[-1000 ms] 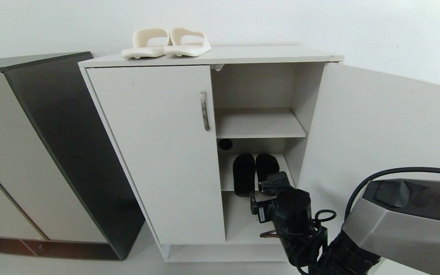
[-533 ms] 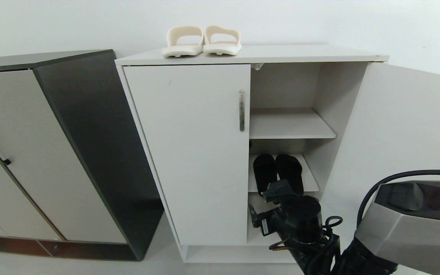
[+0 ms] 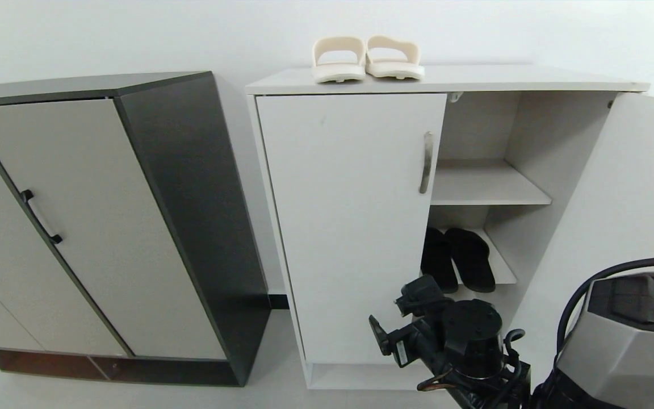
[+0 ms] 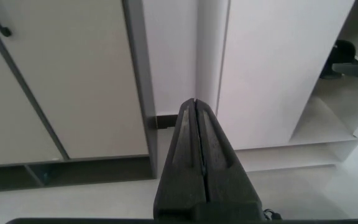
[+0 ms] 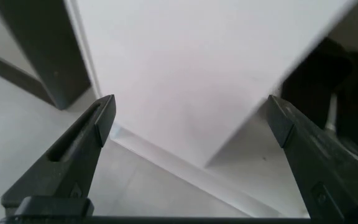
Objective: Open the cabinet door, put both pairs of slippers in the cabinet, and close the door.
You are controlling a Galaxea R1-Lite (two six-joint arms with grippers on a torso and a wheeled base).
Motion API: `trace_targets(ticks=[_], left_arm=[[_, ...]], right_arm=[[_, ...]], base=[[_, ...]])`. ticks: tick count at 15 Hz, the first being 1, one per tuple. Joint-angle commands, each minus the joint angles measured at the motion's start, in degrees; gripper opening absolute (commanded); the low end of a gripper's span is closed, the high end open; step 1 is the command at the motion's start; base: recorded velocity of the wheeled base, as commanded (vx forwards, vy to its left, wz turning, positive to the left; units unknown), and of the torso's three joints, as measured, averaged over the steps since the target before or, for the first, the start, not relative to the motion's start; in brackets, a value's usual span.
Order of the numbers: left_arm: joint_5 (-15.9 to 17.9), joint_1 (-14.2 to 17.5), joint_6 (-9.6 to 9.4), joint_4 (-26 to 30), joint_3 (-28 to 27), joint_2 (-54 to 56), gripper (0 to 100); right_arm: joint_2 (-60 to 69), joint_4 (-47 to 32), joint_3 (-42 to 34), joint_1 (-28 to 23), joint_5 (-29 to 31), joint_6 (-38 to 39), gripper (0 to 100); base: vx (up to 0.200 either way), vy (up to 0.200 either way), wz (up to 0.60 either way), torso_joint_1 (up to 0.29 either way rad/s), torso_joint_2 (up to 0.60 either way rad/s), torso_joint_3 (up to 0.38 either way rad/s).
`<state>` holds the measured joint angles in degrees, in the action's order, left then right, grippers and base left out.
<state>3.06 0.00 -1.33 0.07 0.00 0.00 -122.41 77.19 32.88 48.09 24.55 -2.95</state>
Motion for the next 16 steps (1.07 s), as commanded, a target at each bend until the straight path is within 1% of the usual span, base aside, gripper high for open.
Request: trace_targets(ticks=[1, 16], left_arm=[[0.0, 0.0, -0.08, 0.0, 0.0, 0.0, 0], [-0.1, 0.0, 0.01, 0.0, 0.0, 0.0, 0]], right_arm=[[-0.1, 0.3, -0.3, 0.0, 0.1, 0.0, 100], [-0.6, 0.9, -0.6, 0.2, -0.1, -0.1, 100]], base=[[0.000, 0.000, 0.00, 0.000, 0.00, 0.000], [0.000, 0.000, 0.00, 0.000, 0.00, 0.000]])
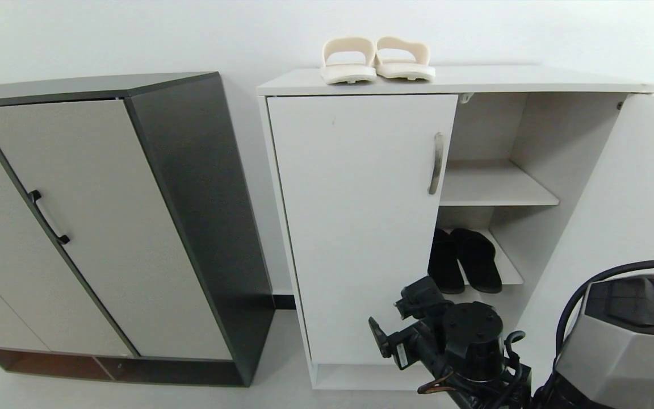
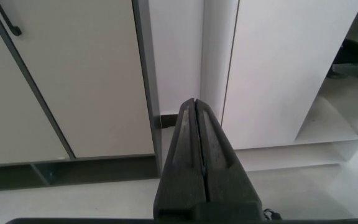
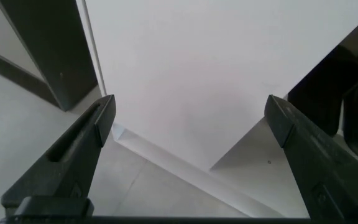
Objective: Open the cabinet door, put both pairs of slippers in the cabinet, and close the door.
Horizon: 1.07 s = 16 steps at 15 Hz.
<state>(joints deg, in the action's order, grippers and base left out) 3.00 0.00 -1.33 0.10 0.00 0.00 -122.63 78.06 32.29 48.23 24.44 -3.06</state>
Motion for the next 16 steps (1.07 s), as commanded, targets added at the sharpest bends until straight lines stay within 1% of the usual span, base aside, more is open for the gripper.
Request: trace_targets(ticks=[1, 4, 8, 16], left_arm=[[0.0, 0.0, -0.08, 0.0, 0.0, 0.0, 0], [0.0, 0.0, 0.01, 0.0, 0.0, -0.1, 0], [0.0, 0.0, 0.01, 0.0, 0.0, 0.0, 0], [0.0, 0.0, 0.01, 0.0, 0.0, 0.0, 0]], right_arm=[[-0.3, 0.1, 0.1, 0.0, 0.0, 0.0, 100], [-0.3, 0.0, 0.1, 0.0, 0.0, 0.0, 100], [-0.3, 0.0, 0.1, 0.5, 0.0, 0.0, 100], [-1.2, 0.0, 0.2, 0.9, 0.0, 0.0, 100]], base=[[0.000, 0.000, 0.00, 0.007, -0.22, -0.237], [0.000, 0.000, 0.00, 0.023, -0.21, -0.341], [0.000, 0.000, 0.00, 0.055, -0.53, -0.364], [0.000, 0.000, 0.00, 0.143, -0.47, -0.330]])
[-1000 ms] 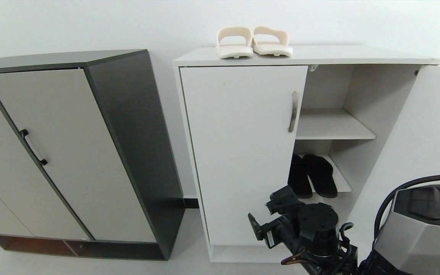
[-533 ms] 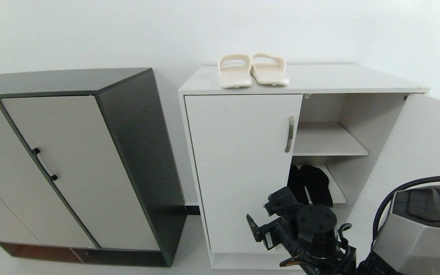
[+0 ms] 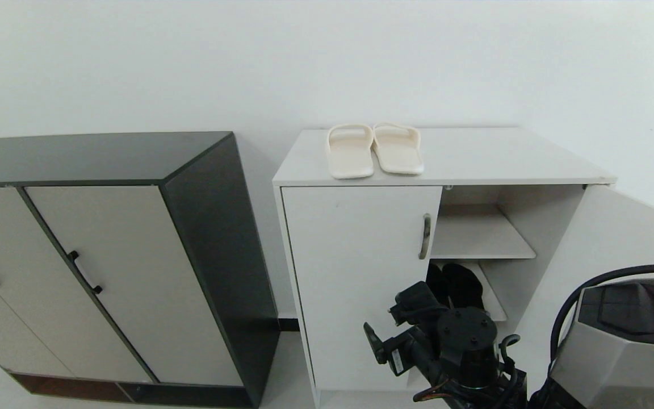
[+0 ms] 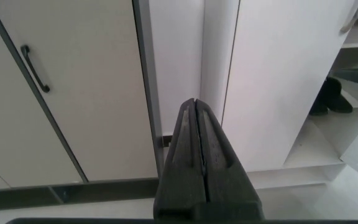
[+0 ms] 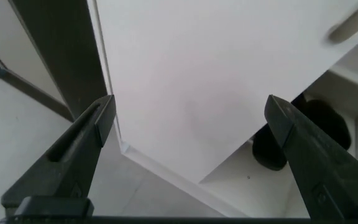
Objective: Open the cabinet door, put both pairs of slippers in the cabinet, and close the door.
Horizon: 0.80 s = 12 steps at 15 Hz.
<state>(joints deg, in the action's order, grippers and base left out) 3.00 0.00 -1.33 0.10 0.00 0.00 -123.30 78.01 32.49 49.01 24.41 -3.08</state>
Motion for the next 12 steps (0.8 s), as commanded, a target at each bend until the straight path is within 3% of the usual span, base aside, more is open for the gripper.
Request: trace_targets(ticks=[1, 12], left_arm=[[0.0, 0.0, 0.01, 0.0, 0.0, 0.0, 0], [0.0, 0.0, 0.01, 0.0, 0.0, 0.0, 0]], right_arm=[[-0.5, 0.0, -0.1, 0.2, -0.1, 0.0, 100], [-0.5, 0.1, -0.1, 0.5, 0.0, 0.0, 100]], base=[[0.000, 0.000, 0.00, 0.163, -0.47, -0.305], [0.000, 0.000, 0.00, 0.204, -0.52, -0.309]])
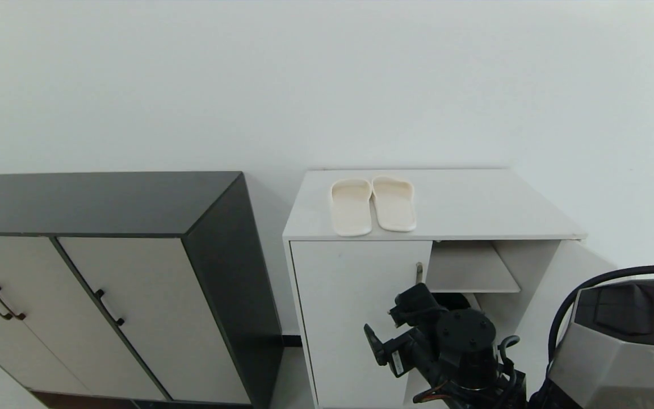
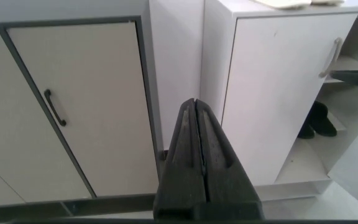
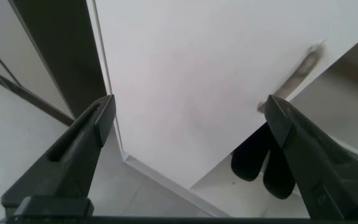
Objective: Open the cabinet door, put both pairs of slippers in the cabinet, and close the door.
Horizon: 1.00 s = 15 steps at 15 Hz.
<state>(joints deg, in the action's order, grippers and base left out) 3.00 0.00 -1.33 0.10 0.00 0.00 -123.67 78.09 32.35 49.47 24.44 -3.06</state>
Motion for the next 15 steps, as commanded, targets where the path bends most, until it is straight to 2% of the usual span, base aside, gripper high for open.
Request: trace_targets(ticks=[1, 8, 13, 15], left_arm=[[0.0, 0.0, 0.01, 0.0, 0.0, -0.1, 0], [0.1, 0.0, 0.01, 0.0, 0.0, 0.0, 0], [0.1, 0.0, 0.01, 0.0, 0.0, 0.0, 0], [0.1, 0.0, 0.01, 0.0, 0.0, 0.0, 0]], right_arm=[[-0.2, 0.0, -0.1, 0.0, 0.0, 0.0, 100], [-0.6, 1.4, -0.1, 0.0, 0.0, 0.0, 100], [-1.0, 1.4, 1.6, -0.3, 1.6, -4.3, 100], [1.7, -3.8, 7.3, -0.2, 1.8, -4.2, 100]], base=[[0.000, 0.000, 0.00, 0.251, -0.58, -0.330], [0.000, 0.000, 0.00, 0.236, -0.53, -0.292], [0.000, 0.000, 0.00, 0.009, -0.02, -0.013], [0.000, 0.000, 0.00, 0.000, 0.00, 0.000]])
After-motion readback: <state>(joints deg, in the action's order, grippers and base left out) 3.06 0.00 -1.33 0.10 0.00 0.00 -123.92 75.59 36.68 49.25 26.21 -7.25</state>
